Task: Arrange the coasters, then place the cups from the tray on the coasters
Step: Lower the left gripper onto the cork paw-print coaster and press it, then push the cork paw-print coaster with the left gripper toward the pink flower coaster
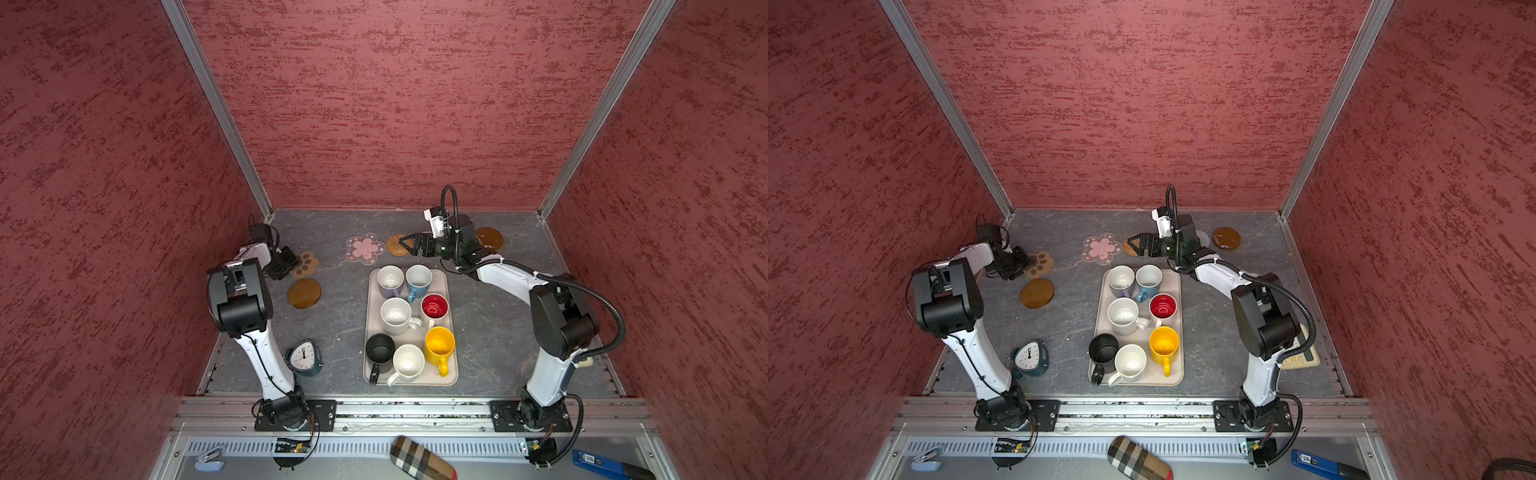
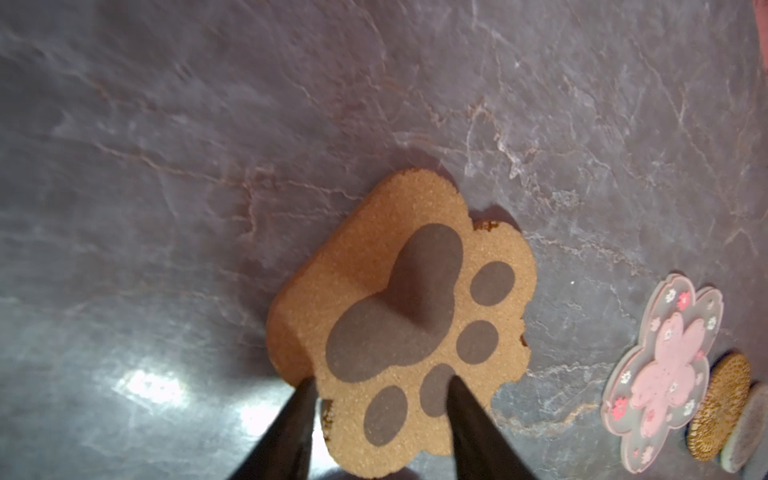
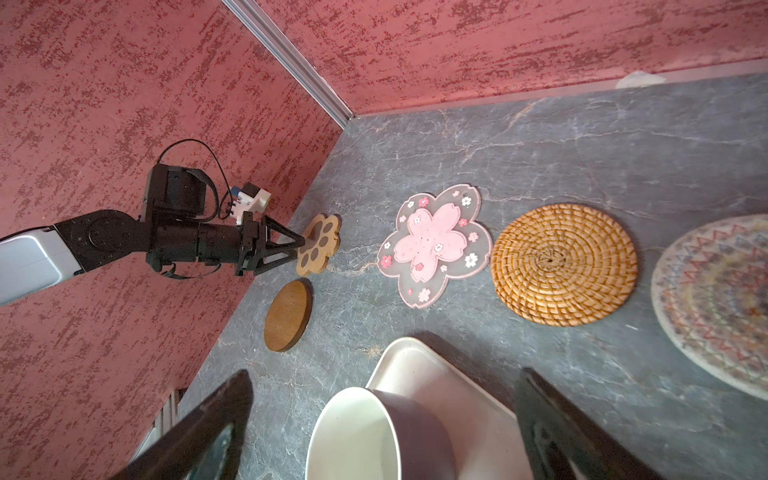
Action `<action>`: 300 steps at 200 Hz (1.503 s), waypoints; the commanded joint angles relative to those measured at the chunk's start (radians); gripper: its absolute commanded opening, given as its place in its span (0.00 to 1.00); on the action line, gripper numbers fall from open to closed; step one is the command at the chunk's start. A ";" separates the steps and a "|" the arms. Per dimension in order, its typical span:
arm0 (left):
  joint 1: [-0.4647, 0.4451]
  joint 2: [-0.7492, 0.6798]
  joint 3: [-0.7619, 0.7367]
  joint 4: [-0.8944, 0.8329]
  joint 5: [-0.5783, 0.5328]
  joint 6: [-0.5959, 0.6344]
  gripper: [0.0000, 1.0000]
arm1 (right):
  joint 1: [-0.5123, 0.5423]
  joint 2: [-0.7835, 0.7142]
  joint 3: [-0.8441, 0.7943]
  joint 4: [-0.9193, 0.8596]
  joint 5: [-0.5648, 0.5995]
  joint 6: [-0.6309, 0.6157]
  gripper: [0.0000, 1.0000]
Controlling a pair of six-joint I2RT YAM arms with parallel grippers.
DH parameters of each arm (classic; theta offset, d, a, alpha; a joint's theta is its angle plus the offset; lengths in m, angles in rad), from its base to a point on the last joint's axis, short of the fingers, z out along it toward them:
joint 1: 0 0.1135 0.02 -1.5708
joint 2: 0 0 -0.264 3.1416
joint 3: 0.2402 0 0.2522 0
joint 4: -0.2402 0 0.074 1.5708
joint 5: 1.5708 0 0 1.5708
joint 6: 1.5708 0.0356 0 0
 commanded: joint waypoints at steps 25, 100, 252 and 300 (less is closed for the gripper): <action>-0.004 -0.080 -0.059 0.000 -0.030 -0.007 0.76 | 0.001 -0.037 -0.006 0.019 0.007 -0.008 0.99; -0.011 -0.143 -0.100 0.009 -0.022 -0.034 0.76 | 0.001 -0.062 -0.032 0.018 0.011 -0.019 0.99; 0.000 -0.065 -0.116 0.083 -0.033 -0.077 0.55 | 0.000 -0.069 -0.049 0.020 0.003 -0.028 0.99; -0.009 -0.004 -0.074 0.106 -0.023 -0.092 0.53 | 0.001 -0.073 -0.045 0.001 0.020 -0.047 0.99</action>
